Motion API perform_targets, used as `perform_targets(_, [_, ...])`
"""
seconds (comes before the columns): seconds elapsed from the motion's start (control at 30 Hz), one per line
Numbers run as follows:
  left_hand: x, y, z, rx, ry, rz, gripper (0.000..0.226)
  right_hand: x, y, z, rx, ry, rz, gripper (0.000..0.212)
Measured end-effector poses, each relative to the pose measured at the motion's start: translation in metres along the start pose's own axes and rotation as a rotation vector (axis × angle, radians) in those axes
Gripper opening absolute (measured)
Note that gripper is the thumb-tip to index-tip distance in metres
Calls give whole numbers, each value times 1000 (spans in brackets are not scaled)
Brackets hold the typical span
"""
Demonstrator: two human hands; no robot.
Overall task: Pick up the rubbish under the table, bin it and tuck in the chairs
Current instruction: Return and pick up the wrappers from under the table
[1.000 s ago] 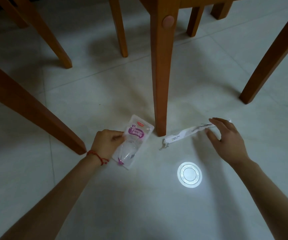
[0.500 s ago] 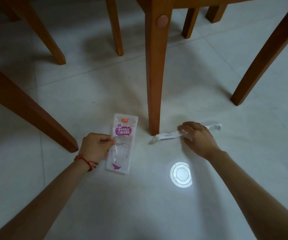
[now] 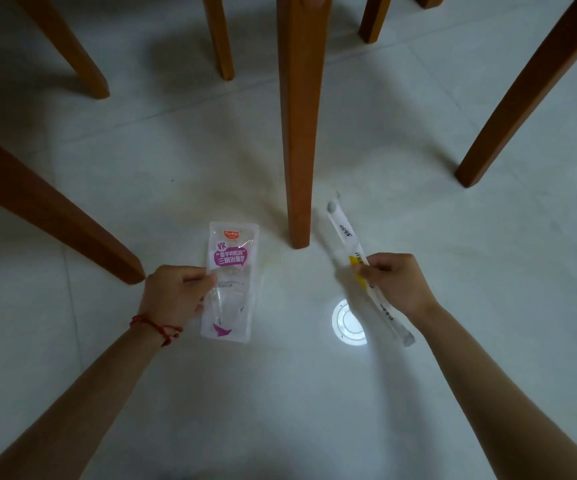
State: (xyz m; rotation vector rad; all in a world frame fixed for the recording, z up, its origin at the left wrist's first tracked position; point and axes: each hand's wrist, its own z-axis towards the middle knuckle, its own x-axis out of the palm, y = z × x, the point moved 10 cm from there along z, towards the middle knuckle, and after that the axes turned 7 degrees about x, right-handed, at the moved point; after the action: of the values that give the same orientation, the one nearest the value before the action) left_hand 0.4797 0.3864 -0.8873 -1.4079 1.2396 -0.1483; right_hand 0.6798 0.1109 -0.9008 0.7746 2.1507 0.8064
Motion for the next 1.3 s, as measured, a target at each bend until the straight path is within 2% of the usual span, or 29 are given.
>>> perform_targets(0.1, [-1, 1, -20, -9, 0, 17, 22, 20, -11, -26, 129, 124, 223, 21])
perform_targets(0.3, [-16, -1, -59, -113, -17, -29, 21, 43, -21, -85, 313, 248, 447, 15])
perform_targets(0.37, [-22, -11, -70, -134, -14, -53, 21, 40, -16, -104, 339, 253, 479, 9])
perform_targets(0.53, [-41, -53, -99, -161, 3, -64, 20, 13, 9, -147, 381, 190, 526, 10])
perform_targets(0.67, [-62, -91, -124, -190, 26, -78, 16, -16, 41, -180, 382, 137, 550, 23])
perform_targets(0.8, [-87, -133, -153, -231, 40, -90, 11, -40, 85, -218, 370, 135, 542, 9])
perform_targets(0.93, [-120, -181, -181, -256, 63, -101, 13, -69, 129, -261, 363, 110, 493, 17])
perform_targets(1.1, [-161, -245, -217, -264, 63, -97, 18, -102, 189, -315, 368, 97, 468, 13])
perform_targets(1.3, [-216, -323, -262, -264, 72, -85, 11, -145, 266, -386, 356, 104, 498, 11])
